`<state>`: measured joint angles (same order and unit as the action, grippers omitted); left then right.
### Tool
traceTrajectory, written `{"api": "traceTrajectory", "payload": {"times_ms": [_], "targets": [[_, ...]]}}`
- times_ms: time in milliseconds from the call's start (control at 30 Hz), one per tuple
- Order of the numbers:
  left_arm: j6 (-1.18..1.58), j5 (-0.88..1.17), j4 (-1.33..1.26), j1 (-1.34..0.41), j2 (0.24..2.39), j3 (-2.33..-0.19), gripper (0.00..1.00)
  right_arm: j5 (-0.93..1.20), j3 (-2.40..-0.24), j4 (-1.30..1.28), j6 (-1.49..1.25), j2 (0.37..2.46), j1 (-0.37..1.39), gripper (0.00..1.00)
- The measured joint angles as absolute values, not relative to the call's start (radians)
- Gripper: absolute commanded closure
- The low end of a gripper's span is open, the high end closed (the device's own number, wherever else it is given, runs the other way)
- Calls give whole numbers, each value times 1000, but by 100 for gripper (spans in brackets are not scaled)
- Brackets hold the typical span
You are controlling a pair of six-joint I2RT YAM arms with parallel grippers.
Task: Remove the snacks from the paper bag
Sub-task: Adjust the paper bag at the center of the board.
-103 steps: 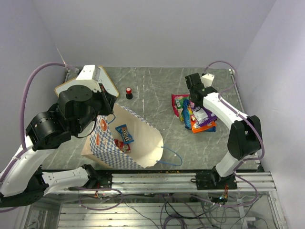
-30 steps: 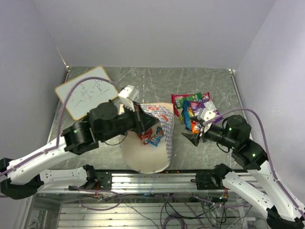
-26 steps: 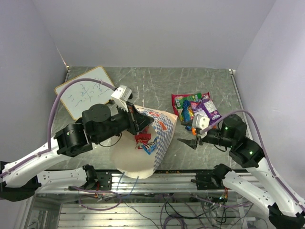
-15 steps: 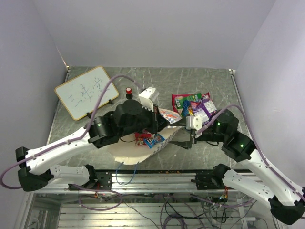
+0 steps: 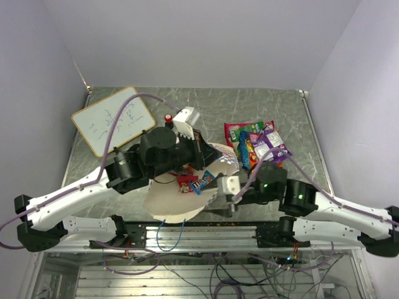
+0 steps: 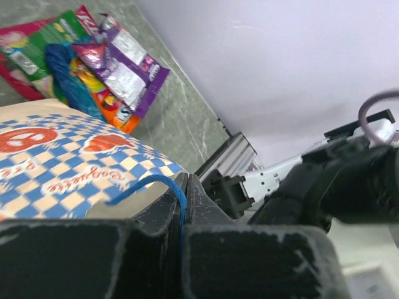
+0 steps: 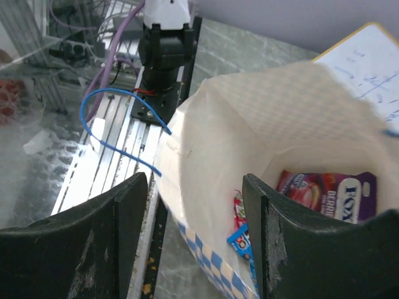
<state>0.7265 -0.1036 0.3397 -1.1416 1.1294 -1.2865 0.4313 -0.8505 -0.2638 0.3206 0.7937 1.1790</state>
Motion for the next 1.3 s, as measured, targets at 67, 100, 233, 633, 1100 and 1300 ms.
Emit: {"api": "traceTrajectory", "payload": {"times_ms": [67, 100, 233, 633, 1100, 1300], "targets": [[739, -154, 377, -1142, 1098, -1296, 93, 352, -839, -232, 309, 835, 1253, 37], [742, -179, 397, -1142, 1079, -1299, 93, 296, -828, -215, 300, 859, 1290, 37], [746, -278, 482, -1142, 974, -1311, 93, 76, -772, -158, 259, 937, 1363, 35], [684, -422, 677, -1142, 907, -1467, 93, -351, -744, -5, 175, 1090, 1370, 32], [776, -204, 470, -1142, 1008, -1222, 93, -297, -550, 58, 279, 900, 1362, 31], [794, -168, 381, -1142, 1077, -1262, 93, -141, -489, 150, 370, 886, 1348, 35]]}}
